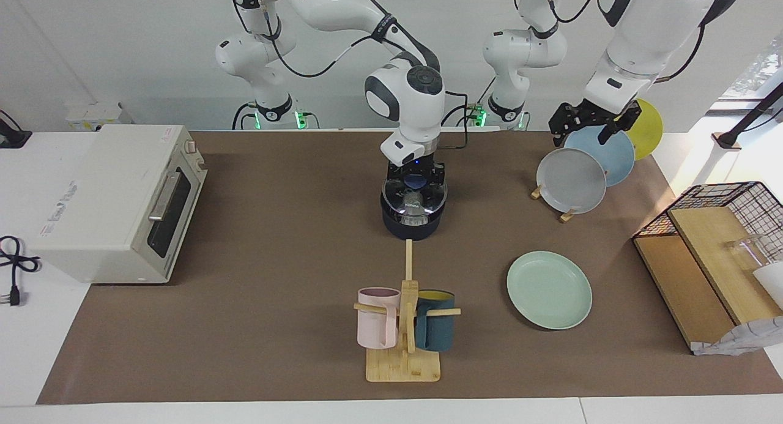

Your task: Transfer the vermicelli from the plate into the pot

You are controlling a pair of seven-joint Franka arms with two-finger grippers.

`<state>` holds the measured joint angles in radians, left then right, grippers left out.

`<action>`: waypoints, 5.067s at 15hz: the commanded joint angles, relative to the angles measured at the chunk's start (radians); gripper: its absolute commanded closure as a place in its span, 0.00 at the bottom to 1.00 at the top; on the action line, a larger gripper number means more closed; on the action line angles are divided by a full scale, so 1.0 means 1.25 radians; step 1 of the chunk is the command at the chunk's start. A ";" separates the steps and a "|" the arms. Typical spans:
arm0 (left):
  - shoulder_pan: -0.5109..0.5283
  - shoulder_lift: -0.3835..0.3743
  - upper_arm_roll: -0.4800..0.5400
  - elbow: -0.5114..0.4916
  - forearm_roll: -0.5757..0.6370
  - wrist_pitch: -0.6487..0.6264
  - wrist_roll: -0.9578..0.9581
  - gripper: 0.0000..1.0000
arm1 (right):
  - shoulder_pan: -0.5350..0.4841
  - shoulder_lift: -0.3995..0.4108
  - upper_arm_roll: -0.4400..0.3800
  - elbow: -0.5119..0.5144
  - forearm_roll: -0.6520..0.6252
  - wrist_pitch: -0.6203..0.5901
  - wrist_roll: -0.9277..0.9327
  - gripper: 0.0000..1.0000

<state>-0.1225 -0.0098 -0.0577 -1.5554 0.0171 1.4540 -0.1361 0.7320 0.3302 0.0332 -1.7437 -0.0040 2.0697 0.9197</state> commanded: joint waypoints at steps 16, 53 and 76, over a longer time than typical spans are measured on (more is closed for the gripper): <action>0.037 -0.031 -0.014 -0.045 -0.051 0.026 -0.008 0.00 | -0.010 0.008 0.000 -0.005 -0.037 0.041 0.010 0.65; 0.067 -0.018 -0.054 -0.014 -0.043 0.000 -0.014 0.00 | -0.014 0.017 0.000 -0.005 -0.096 0.043 0.007 0.00; 0.075 -0.020 -0.053 -0.016 -0.043 0.003 -0.014 0.00 | -0.551 -0.300 -0.008 0.116 -0.032 -0.497 -0.737 0.00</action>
<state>-0.0216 -0.0252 -0.1339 -1.5766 -0.0326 1.4692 -0.1439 0.1028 -0.0085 0.0119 -1.5911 -0.0693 1.4865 0.0744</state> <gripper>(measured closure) 0.000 0.000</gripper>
